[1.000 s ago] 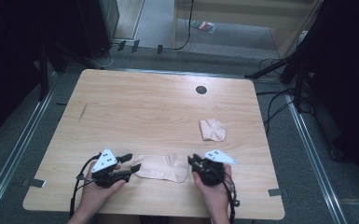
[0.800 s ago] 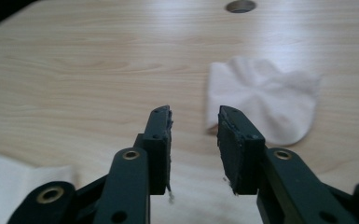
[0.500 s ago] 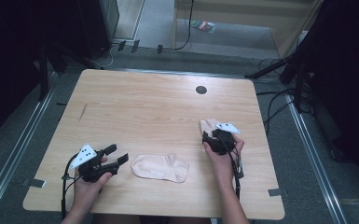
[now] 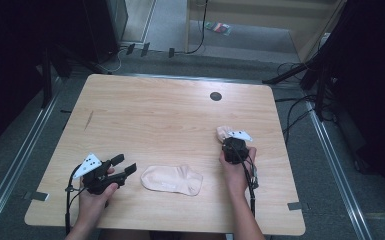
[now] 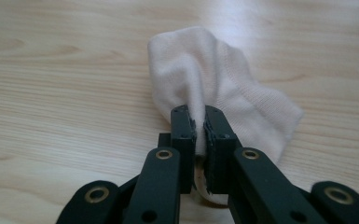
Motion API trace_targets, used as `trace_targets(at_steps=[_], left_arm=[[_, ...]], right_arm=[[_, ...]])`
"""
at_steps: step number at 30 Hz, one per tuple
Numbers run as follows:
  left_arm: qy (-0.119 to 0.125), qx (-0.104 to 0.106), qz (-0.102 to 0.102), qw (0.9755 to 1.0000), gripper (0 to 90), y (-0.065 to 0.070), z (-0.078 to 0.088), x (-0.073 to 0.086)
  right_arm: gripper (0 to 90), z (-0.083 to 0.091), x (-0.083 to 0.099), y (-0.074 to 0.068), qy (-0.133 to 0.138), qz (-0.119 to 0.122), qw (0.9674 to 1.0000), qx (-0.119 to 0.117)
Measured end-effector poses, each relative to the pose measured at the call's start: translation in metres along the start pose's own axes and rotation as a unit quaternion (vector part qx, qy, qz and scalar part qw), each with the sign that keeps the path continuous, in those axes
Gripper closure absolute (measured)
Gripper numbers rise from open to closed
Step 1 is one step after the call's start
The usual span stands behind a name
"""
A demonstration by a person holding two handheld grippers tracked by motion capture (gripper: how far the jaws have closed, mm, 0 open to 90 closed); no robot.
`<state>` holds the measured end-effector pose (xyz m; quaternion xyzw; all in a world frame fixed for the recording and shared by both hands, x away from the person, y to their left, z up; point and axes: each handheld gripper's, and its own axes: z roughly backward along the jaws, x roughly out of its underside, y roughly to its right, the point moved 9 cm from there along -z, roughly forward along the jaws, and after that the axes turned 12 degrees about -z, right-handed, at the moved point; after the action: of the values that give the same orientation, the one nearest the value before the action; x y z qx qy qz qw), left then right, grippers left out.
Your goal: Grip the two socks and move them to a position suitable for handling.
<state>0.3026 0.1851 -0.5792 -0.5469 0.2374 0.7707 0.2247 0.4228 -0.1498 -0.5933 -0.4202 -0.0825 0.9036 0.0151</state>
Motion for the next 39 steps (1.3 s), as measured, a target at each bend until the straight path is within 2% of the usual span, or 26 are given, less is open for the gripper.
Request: trace_targets(at_steps=[3, 4, 5, 6, 9, 10, 14, 15, 16, 17, 19, 22, 23, 24, 25, 26, 27, 28, 29, 30, 32, 33, 35, 36, 37, 39], left_arm=[[-0.003, -0.001, -0.003, 1.0, 31.0, 0.0, -0.001, 0.0], [-0.003, -0.001, -0.003, 1.0, 31.1, 0.0, -0.001, 0.0], [-0.003, -0.002, -0.003, 1.0, 31.1, 0.0, -0.001, 0.0], [-0.004, -0.003, -0.006, 1.0, 31.1, 0.0, -0.001, 0.0], [-0.004, -0.003, -0.007, 1.0, 31.0, 0.0, -0.001, 0.0], [-0.005, -0.004, -0.007, 1.0, 31.0, 0.0, -0.001, 0.0], [-0.003, -0.003, -0.005, 1.0, 31.0, 0.0, -0.001, 0.0], [-0.003, -0.003, -0.005, 1.0, 31.0, 0.0, -0.001, 0.0], [-0.003, -0.003, -0.006, 1.0, 31.1, 0.0, -0.001, 0.0], [-0.003, -0.003, -0.006, 1.0, 31.1, 0.0, -0.001, 0.0], [-0.004, -0.003, -0.006, 1.0, 31.1, 0.0, -0.001, 0.0], [-0.004, -0.003, -0.006, 1.0, 31.0, 0.0, -0.001, 0.0], [-0.003, -0.003, -0.004, 1.0, 31.0, 0.0, -0.001, 0.0], [-0.003, -0.003, -0.004, 1.0, 31.0, 0.0, -0.001, 0.0], [-0.003, -0.003, -0.004, 1.0, 31.0, 0.0, -0.001, 0.0], [-0.004, -0.002, -0.004, 1.0, 31.0, 0.0, -0.001, 0.0], [-0.004, -0.002, -0.003, 1.0, 31.0, 0.0, -0.001, 0.0], [-0.004, -0.002, -0.003, 1.0, 31.0, 0.0, -0.001, 0.0], [-0.003, -0.003, -0.004, 1.0, 31.0, 0.0, -0.001, 0.0], [-0.004, -0.003, -0.005, 1.0, 31.0, 0.0, -0.001, 0.0], [-0.004, -0.003, -0.005, 1.0, 31.0, 0.0, -0.001, 0.0], [-0.005, -0.004, -0.005, 1.0, 31.0, 0.0, -0.001, 0.0], [-0.005, -0.004, -0.004, 1.0, 31.0, 0.0, -0.001, 0.0], [-0.005, -0.004, -0.004, 1.0, 31.0, 0.0, -0.001, 0.0], [-0.006, -0.004, -0.006, 1.0, 31.0, 0.0, -0.001, 0.0], [-0.007, -0.004, -0.006, 0.9999, 31.0, 0.0, -0.001, 0.001]], right_arm=[[85.4, 0.017, -0.005, -0.025, 0.02, 0.003, 0.9995, -0.023], [85.4, 0.026, -0.007, -0.046, 0.026, 0.005, 0.9987, -0.043], [85.4, 0.026, -0.007, -0.046, 0.026, 0.005, 0.9987, -0.043], [85.4, 0.029, -0.007, -0.054, 0.027, 0.009, 0.9983, -0.051], [85.3, 0.035, -0.002, -0.096, 0.023, 0.028, 0.9963, -0.078], [85.3, 0.036, 0.002, -0.115, 0.018, 0.035, 0.9952, -0.089], [85.3, 0.031, 0.013, -0.147, 0.007, 0.034, 0.9939, -0.104], [85.3, 0.031, 0.013, -0.147, 0.007, 0.034, 0.9939, -0.104], [85.3, 0.029, 0.018, -0.159, -0.002, 0.03, 0.9937, -0.108], [85.3, 0.029, 0.018, -0.159, -0.002, 0.03, 0.9937, -0.108], [85.1, 0.023, 0.024, -0.172, -0.01, 0.027, 0.9937, -0.108], [81.5, 0.019, 0.029, -0.179, -0.018, 0.025, 0.9929, -0.115], [63.1, 0.017, 0.032, -0.185, -0.025, 0.026, 0.9893, -0.142], [57.4, 0.018, 0.032, -0.187, -0.032, 0.022, 0.9868, -0.157], [57.4, 0.018, 0.032, -0.187, -0.032, 0.022, 0.9868, -0.157], [50.9, 0.025, 0.023, -0.185, -0.024, 0.006, 0.9832, -0.181], [51.2, 0.027, 0.017, -0.182, -0.017, -0.005, 0.9828, -0.184], [51.2, 0.027, 0.017, -0.182, -0.017, -0.005, 0.9828, -0.184], [53.1, 0.028, 0.008, -0.175, -0.008, -0.019, 0.983, -0.182], [57.4, 0.026, -0.008, -0.157, 0.002, -0.031, 0.9864, -0.161], [58.4, 0.024, -0.011, -0.152, 0.0, -0.034, 0.9871, -0.157], [60.4, 0.017, -0.012, -0.143, -0.013, -0.028, 0.9878, -0.152], [59.5, 0.009, -0.007, -0.14, -0.03, 0.002, 0.9887, -0.147], [59.5, 0.009, -0.007, -0.14, -0.03, 0.002, 0.9887, -0.147], [54.7, -0.001, 0.001, -0.137, -0.05, 0.016, 0.9903, -0.129], [51.2, -0.01, 0.006, -0.134, -0.065, 0.007, 0.9898, -0.127]])
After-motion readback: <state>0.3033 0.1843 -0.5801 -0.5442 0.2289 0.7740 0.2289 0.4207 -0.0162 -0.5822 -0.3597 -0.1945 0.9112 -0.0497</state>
